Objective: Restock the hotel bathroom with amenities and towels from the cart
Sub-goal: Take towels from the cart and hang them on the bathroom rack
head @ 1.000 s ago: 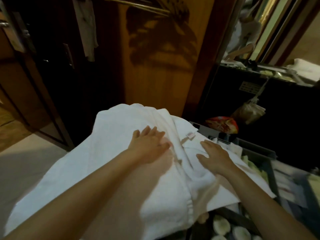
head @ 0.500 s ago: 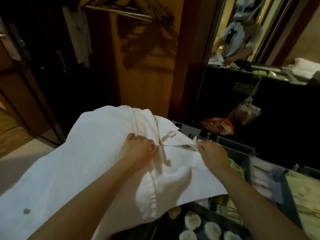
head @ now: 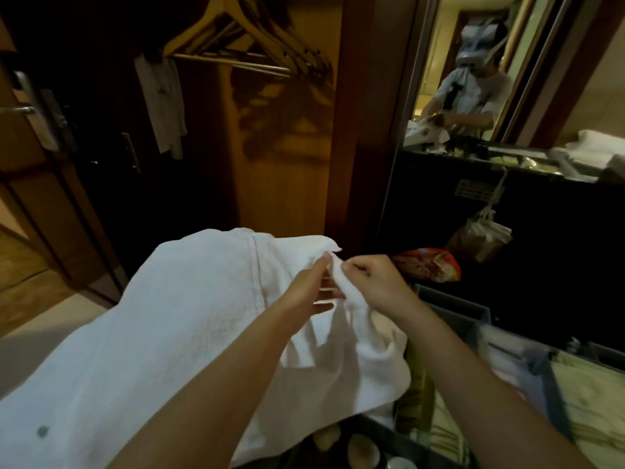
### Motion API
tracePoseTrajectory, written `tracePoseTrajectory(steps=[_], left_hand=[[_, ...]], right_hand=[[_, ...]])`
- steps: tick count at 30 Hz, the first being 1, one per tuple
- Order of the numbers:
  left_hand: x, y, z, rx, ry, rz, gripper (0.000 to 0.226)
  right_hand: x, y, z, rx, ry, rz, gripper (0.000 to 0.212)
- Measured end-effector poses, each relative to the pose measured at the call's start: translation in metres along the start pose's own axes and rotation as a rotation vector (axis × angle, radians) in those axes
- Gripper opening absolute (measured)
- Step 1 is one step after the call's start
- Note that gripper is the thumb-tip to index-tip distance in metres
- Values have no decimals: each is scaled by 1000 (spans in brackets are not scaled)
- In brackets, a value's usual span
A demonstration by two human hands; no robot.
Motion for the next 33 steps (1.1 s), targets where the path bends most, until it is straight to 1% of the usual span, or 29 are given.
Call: tracePoseTrajectory(steps=[2,3,5,7,9,10,11,13,14,15,17,18,20,23,25,27,28,30,33], left_hand=[[-3,6,-2,-31,11,166,49],[-5,9,-4,-28,20,201,50],[-10,14,-8,4,76,178,44],[-16,20,-8,47,130,183,37],[-22,32,-7,99,114,291,35],[-27,40,-6,124,101,344,36],[-32,48,-5,150,98,386,37],[-45,65,-3,210,124,437,38],[-53,72,-2,239,145,452,37],[-60,80,2,267,160,462,34],[-75,91,8,321,176,441,29],[-83,97,10,339,178,411,29],[-100,106,13,368,177,359,37],[-134,114,18,402,234,335,44],[-161,112,23,386,288,344,44],[-183,101,36,285,356,299,37],[-193,94,42,218,362,275,30],[-209,78,54,98,296,268,26],[-222,56,76,-16,150,290,35]], right_hand=[[4,-7,8,-22,-128,-53,20],[6,-8,13,-28,-192,-53,20],[8,-9,17,-30,-281,-7,38],[8,-9,18,-26,-309,36,52],[7,-9,19,-11,-301,54,55],[6,-8,19,-4,-286,64,51],[6,-6,19,-9,-267,91,42],[7,-1,20,-18,-230,225,19],[8,0,21,-19,-222,272,20],[9,0,22,-25,-210,287,27],[10,-12,24,-79,-163,253,39],[12,-23,24,-114,-151,221,41],[15,-48,25,-161,-149,142,40],[30,-84,25,-197,-157,26,25],[47,-106,25,-202,-194,-69,15],[69,-125,26,-198,-265,-88,11],[82,-133,26,-196,-299,-66,13],[110,-144,27,-168,-346,-40,17],[149,-151,33,-120,-393,-90,17]])
Point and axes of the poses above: each hand's wrist, its own z-axis away from the middle knuckle, its own x-axis out of the palm, y = z × x, the point moved 1 cm from there along -z, towards the middle knuckle, and after that the axes turned 4 degrees about z, right-handed, at the moved point
